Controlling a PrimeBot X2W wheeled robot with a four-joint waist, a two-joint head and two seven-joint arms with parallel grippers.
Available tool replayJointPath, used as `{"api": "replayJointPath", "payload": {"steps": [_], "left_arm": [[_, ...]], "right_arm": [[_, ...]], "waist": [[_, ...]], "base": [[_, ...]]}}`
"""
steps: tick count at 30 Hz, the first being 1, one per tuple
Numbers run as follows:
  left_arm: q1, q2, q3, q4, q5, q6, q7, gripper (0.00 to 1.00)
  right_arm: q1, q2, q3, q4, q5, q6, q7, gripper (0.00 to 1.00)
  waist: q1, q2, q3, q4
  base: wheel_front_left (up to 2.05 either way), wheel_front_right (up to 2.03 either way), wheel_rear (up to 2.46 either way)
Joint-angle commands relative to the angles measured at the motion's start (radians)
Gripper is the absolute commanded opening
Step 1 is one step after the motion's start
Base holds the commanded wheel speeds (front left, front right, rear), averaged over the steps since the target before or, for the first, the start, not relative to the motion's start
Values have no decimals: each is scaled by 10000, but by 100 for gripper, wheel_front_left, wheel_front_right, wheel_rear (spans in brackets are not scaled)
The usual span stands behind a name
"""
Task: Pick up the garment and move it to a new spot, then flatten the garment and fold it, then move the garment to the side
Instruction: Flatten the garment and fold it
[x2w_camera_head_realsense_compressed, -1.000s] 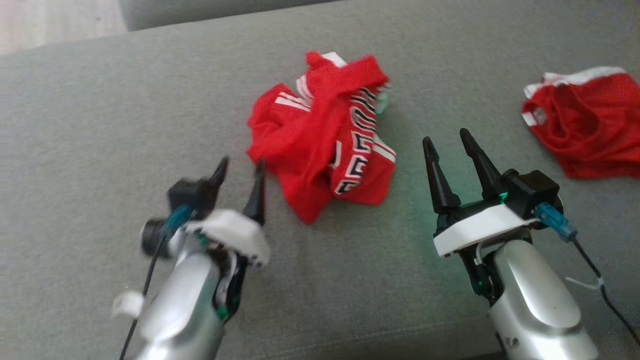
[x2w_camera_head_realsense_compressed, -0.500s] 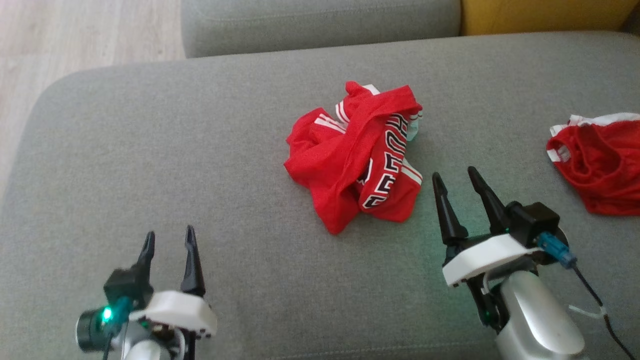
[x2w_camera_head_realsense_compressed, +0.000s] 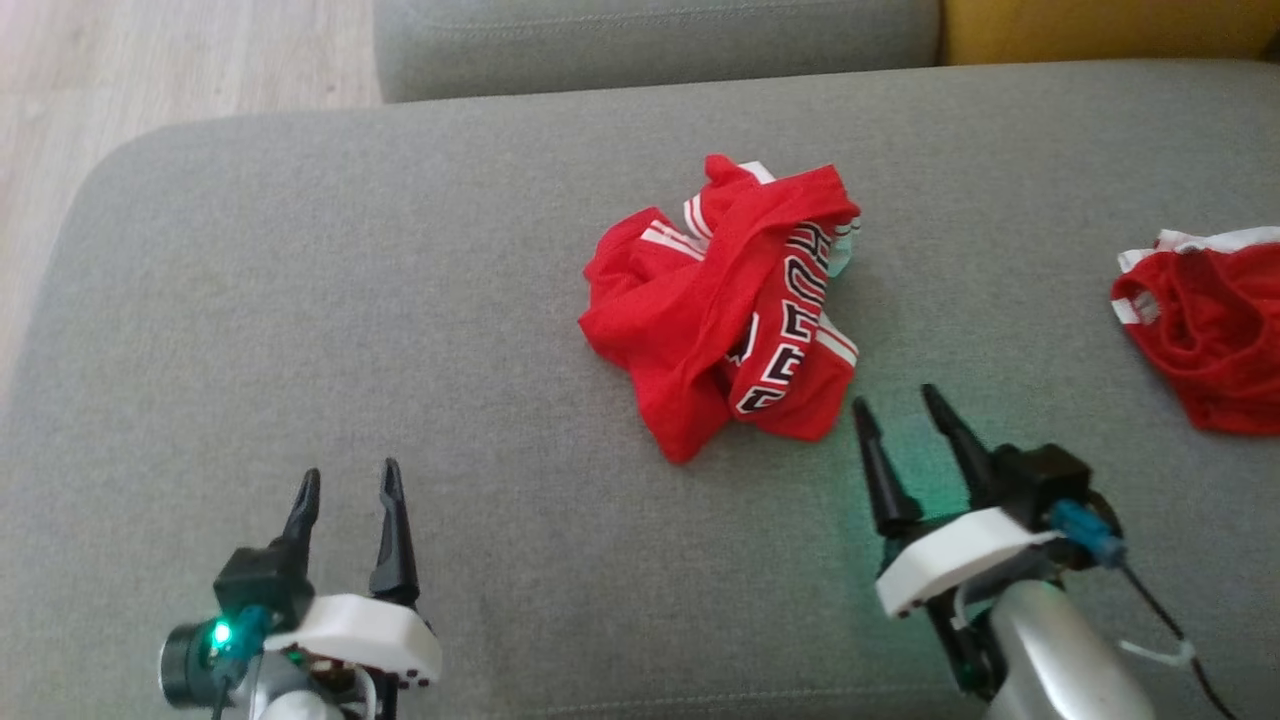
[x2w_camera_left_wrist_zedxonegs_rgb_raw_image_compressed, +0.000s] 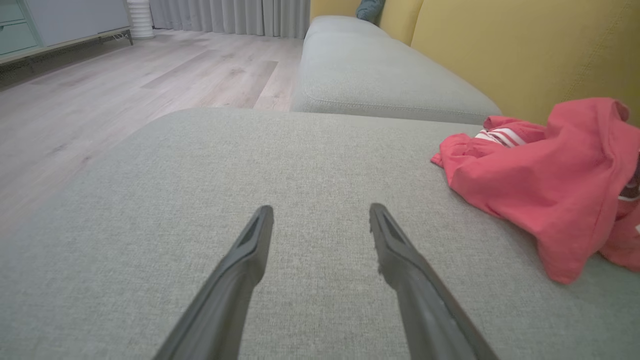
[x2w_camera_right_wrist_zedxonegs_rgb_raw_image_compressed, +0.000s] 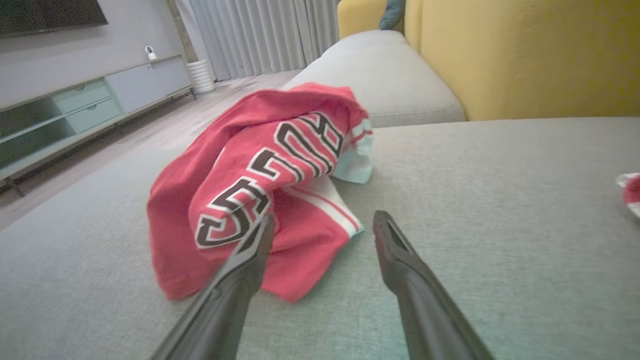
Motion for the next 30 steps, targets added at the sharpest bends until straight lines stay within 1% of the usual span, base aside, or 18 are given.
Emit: {"api": "replayJointPath", "payload": {"steps": [1,5,9,12,17,18,19,20,22,26,28,30], "left_arm": [[-449,68,259,-385,-49,38,-53,100],[-579,67,89,-377,-117,24,-53,100],[-703,67,-137,-357,-205,26,-53,100],[-807,67,-371,-344,-289,11,-53,100],[-853,67,-556,-378,-406,17,-53,100],[-852,67,-567,-385,-435,33,-53,100],[-850,67,-581,-388,-460,45,-53,100],[-845,67,-578,-397,-504,68,-53,100],[-819,67,-568,-406,-551,96,-53,100],[-850,67,-629,-439,-675,55,-53,100],[-844,66,-676,-501,-761,52,-53,100],[-804,66,-761,-481,-834,50,-53,100]], "right_arm": [[-451,87,397,-199,-73,65,-53,100],[-826,87,1071,145,-63,65,-53,100],[-1311,87,1578,769,-153,65,-53,100],[-1772,87,1393,1403,-312,65,-53,100],[-2201,87,1029,2022,-558,65,-53,100],[-2254,87,1002,2075,-523,65,-53,93],[-2313,87,1008,2079,-472,65,-53,41],[-2370,87,998,2080,-454,65,-53,0],[-2506,87,894,1895,-345,65,-53,0],[-3034,87,657,871,-425,65,-53,0],[-3348,87,746,350,-447,65,-53,0],[-3707,87,1044,-149,-374,65,-53,0]], "waist": [[0,0,105,85],[0,0,299,347],[0,0,491,707],[0,0,658,1105],[0,0,797,1482],[0,0,802,1513],[0,0,810,1541],[0,0,806,1557],[0,0,777,1551],[0,0,686,1492],[0,0,563,1519],[0,0,424,1597]], "base": [[0,0,0],[0,0,0],[0,0,0],[0,0,0],[0,0,0],[0,0,0],[0,0,0],[0,0,0],[0,0,0],[0,0,0],[0,0,0],[0,0,0]]}}
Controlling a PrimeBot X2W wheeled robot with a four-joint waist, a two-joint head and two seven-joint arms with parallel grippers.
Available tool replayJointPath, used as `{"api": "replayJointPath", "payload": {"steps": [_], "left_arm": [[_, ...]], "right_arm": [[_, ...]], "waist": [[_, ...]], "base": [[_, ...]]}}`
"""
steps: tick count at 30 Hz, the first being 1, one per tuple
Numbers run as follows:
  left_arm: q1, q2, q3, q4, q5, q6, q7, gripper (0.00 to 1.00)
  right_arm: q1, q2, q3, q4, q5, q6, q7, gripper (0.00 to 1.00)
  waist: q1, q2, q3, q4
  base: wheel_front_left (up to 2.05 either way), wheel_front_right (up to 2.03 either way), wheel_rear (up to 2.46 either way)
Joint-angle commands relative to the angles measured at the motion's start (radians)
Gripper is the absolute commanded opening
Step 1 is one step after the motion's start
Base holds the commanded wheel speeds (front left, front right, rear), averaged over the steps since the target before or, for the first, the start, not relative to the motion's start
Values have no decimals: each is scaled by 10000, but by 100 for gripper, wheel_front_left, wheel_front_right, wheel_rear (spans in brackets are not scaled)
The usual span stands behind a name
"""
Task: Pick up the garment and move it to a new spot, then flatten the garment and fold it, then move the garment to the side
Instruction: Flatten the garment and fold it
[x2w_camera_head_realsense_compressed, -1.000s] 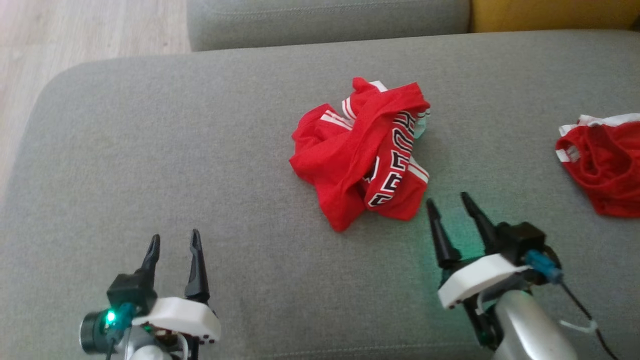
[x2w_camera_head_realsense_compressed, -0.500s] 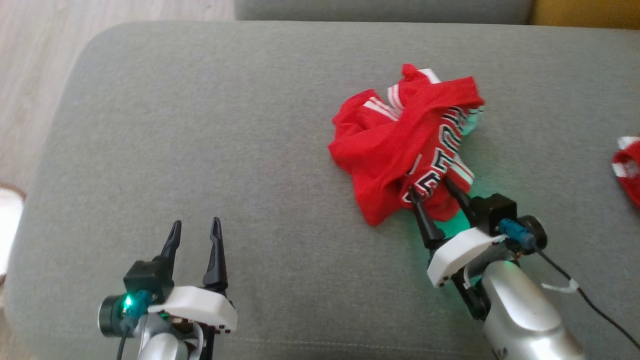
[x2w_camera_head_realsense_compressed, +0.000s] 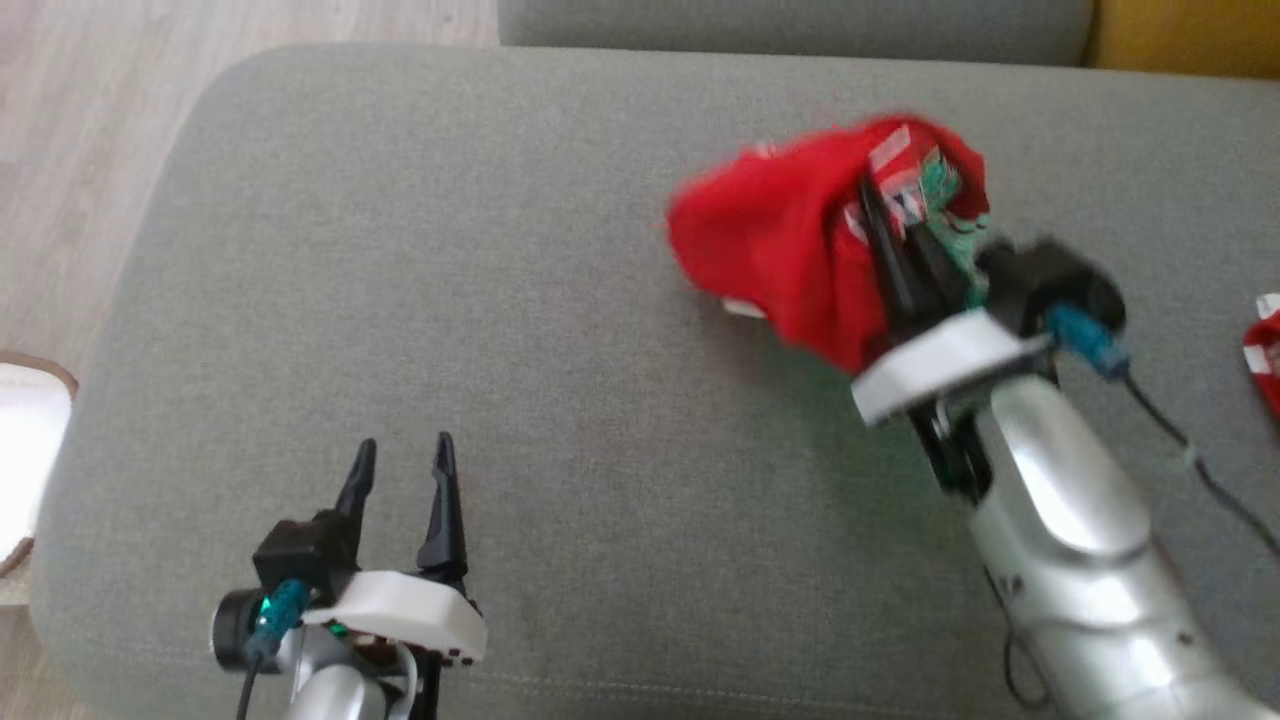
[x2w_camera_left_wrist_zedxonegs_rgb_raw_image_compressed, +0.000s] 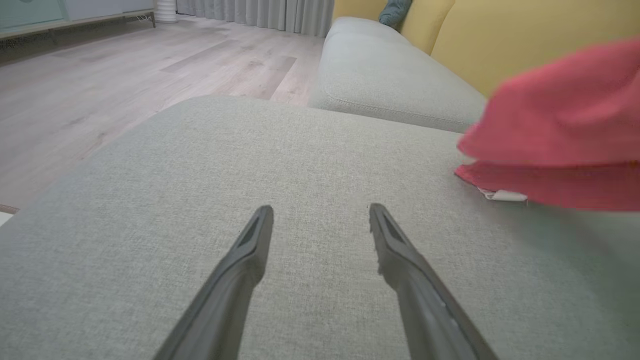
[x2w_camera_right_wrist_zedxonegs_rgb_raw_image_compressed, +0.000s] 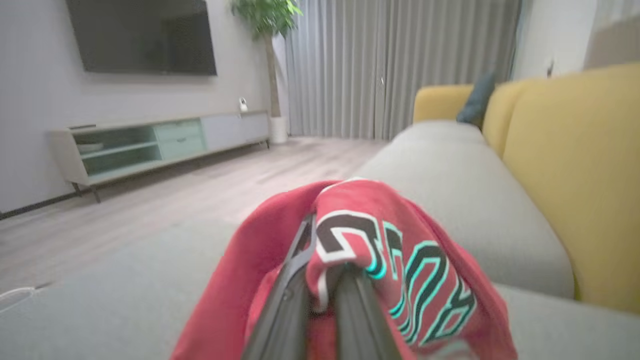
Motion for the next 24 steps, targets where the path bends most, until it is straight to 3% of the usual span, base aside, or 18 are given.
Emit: {"api": "replayJointPath", "payload": {"steps": [1,8,12,17,18,19,20,24], "left_arm": [[-340,74,237,-320,-137,14,-53,100],[-115,74,-45,-233,-349,62,-53,100],[58,74,-43,-212,-382,75,-53,100],[89,74,-66,-234,-473,79,-53,100],[65,74,-80,-224,-498,81,-53,100],[35,74,-108,-214,-511,76,-53,100],[-2,74,-144,-207,-517,67,-53,100],[-198,74,-220,-221,-532,93,-53,100]], "right_arm": [[-660,120,487,-665,134,65,-65,0],[-2011,120,2056,-1909,1184,65,-65,0],[-2173,120,2064,-1843,1458,65,-65,0],[-1716,35,881,346,695,65,-65,0],[-1599,-101,587,936,443,65,-65,8],[-1467,-235,203,1500,240,65,-65,63],[-1359,-366,-167,2002,39,65,-65,100],[-1005,-806,-1649,2999,-793,65,-65,100]], "waist": [[0,0,-171,121],[0,0,-516,720],[0,0,-542,909],[0,0,-312,1028],[0,0,-252,1028],[0,0,-193,1025],[0,0,-131,1013],[0,0,109,865]], "base": [[0,0,0],[0,0,0],[0,0,0],[0,0,0],[0,0,0],[0,0,0],[0,0,0],[0,0,0]]}}
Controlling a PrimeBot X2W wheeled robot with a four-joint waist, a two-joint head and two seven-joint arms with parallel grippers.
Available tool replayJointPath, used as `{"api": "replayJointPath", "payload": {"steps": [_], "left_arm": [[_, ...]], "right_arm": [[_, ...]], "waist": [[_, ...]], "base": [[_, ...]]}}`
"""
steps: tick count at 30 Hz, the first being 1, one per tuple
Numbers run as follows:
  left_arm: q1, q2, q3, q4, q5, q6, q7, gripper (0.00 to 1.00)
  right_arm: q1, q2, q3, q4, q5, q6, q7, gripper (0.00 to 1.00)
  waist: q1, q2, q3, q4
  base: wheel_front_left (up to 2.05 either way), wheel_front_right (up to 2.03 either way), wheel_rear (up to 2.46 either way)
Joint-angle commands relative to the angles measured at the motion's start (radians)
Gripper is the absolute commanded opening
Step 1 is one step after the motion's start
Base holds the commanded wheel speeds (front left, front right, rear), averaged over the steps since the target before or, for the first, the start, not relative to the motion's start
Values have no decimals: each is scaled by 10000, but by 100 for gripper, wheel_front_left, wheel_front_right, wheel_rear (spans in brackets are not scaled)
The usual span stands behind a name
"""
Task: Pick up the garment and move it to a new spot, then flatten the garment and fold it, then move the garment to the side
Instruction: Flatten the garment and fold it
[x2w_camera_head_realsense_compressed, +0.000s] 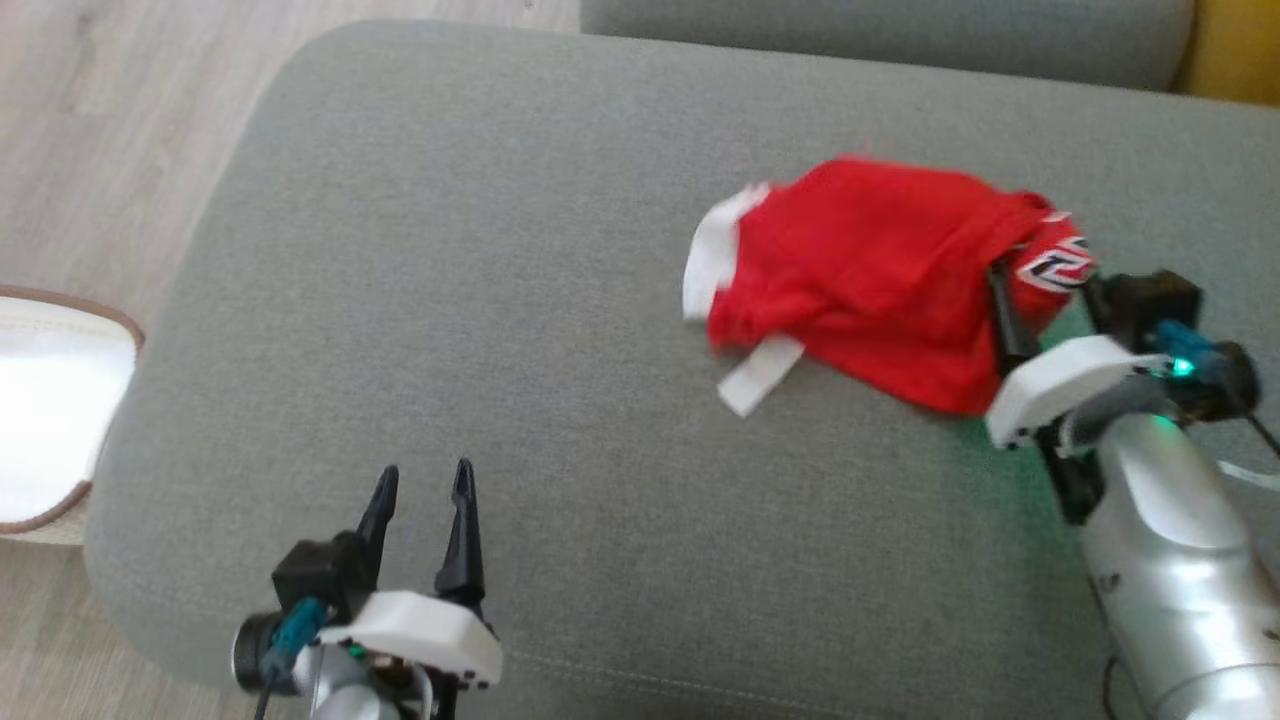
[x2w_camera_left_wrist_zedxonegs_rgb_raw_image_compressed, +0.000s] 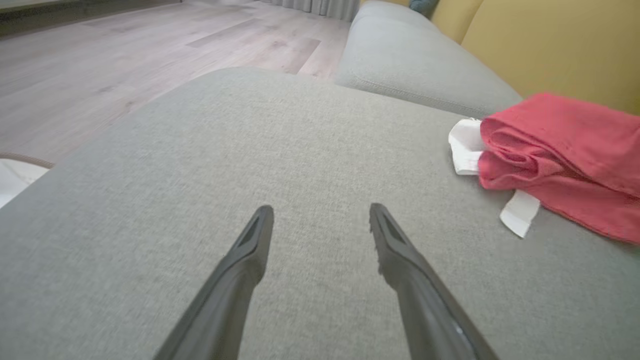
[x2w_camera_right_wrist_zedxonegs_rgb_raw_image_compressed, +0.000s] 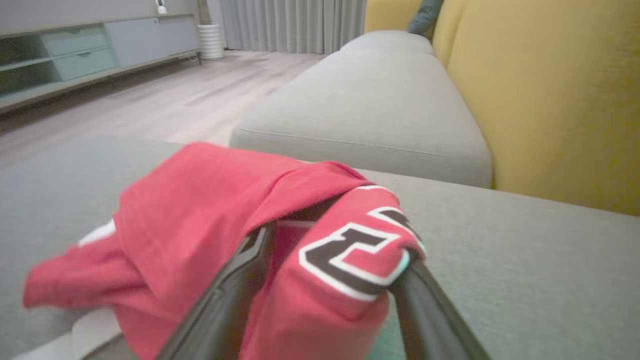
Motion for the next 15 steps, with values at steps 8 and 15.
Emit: {"api": "replayJointPath", "payload": {"steps": [8,15], "left_arm": [[-770,59,185,-281,-27,45,-53,100],[-836,58,43,-277,-85,18,-53,100]], "right_arm": [[250,515,-730,-1047,-842,65,-67,100],[1023,949,97,-1705,-719,65,-67,100]], "waist": [[-1,0,191,-354],[-1,0,135,-263]], "base": [[0,0,0],[0,0,0]]}}
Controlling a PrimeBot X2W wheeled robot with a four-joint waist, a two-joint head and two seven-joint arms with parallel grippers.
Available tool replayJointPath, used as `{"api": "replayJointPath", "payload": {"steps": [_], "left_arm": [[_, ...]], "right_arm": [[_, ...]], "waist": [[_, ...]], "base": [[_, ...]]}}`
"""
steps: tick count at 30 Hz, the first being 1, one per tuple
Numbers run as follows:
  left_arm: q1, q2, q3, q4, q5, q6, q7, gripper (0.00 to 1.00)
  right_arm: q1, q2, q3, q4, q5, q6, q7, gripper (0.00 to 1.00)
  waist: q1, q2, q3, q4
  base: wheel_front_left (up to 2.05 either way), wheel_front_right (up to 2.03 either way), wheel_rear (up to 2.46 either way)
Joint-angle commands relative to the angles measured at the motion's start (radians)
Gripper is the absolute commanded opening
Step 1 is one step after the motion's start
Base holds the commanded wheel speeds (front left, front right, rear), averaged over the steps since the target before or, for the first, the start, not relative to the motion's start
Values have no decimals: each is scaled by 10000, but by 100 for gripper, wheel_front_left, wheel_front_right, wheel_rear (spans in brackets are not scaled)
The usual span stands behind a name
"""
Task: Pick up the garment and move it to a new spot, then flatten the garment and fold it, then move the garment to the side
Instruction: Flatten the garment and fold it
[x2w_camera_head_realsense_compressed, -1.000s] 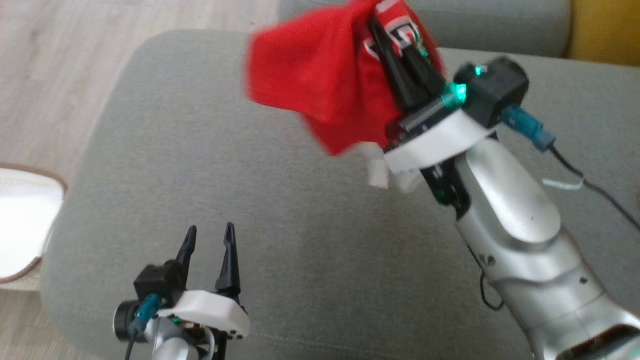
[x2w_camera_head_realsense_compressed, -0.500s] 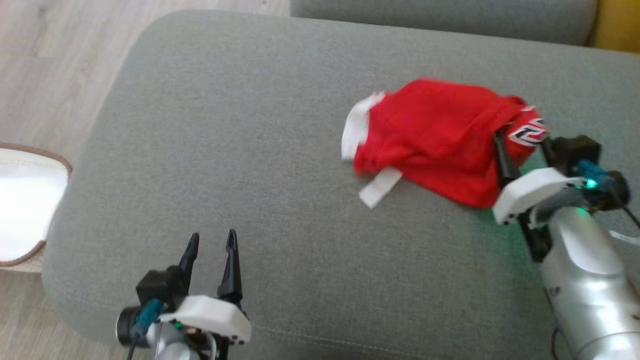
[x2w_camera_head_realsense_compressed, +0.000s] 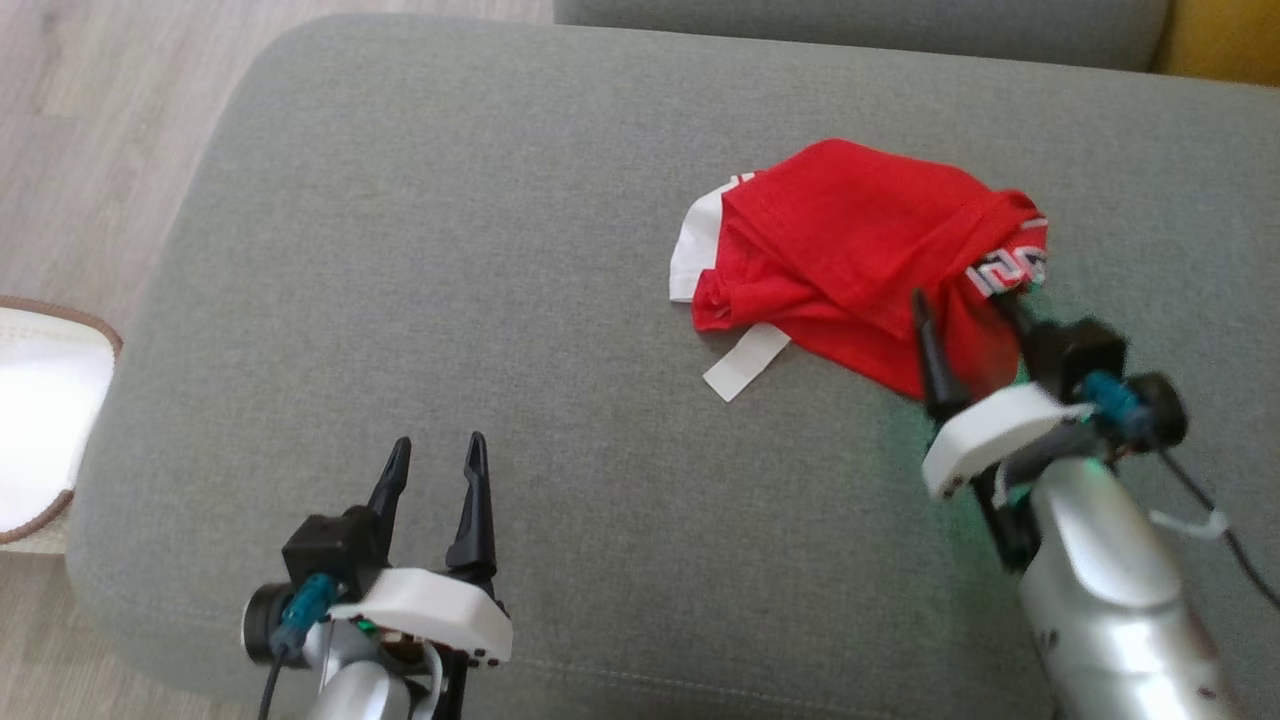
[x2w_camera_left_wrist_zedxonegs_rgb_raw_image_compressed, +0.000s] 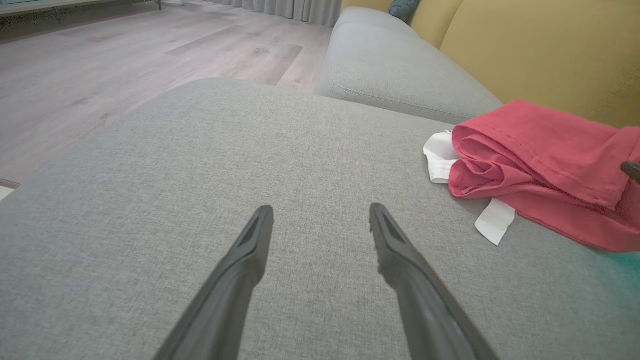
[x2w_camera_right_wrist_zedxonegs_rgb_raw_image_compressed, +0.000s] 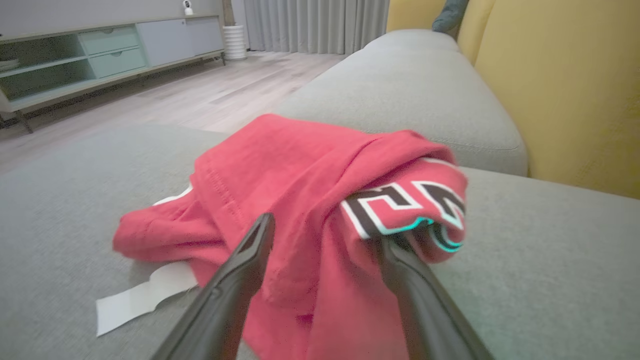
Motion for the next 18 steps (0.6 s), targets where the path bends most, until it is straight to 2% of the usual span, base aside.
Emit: {"api": "replayJointPath", "payload": {"steps": [1,6,10,18], "left_arm": [[-356,66,242,-273,-92,17,-53,100],[-226,66,284,-254,-86,9,-53,100],[-183,66,323,-262,-88,34,-53,100],[-258,66,345,-331,-78,28,-53,100]], "right_arm": [[129,166,446,-350,135,65,-65,100],[743,217,1090,-210,212,65,-65,100],[1158,227,1025,16,418,65,-65,100],[1110,231,1264,-485,885,65,-65,100]], "waist": [[0,0,-60,66],[0,0,-143,140],[0,0,-173,169],[0,0,-16,62]], "base": [[0,0,0],[0,0,0],[0,0,0],[0,0,0]]}}
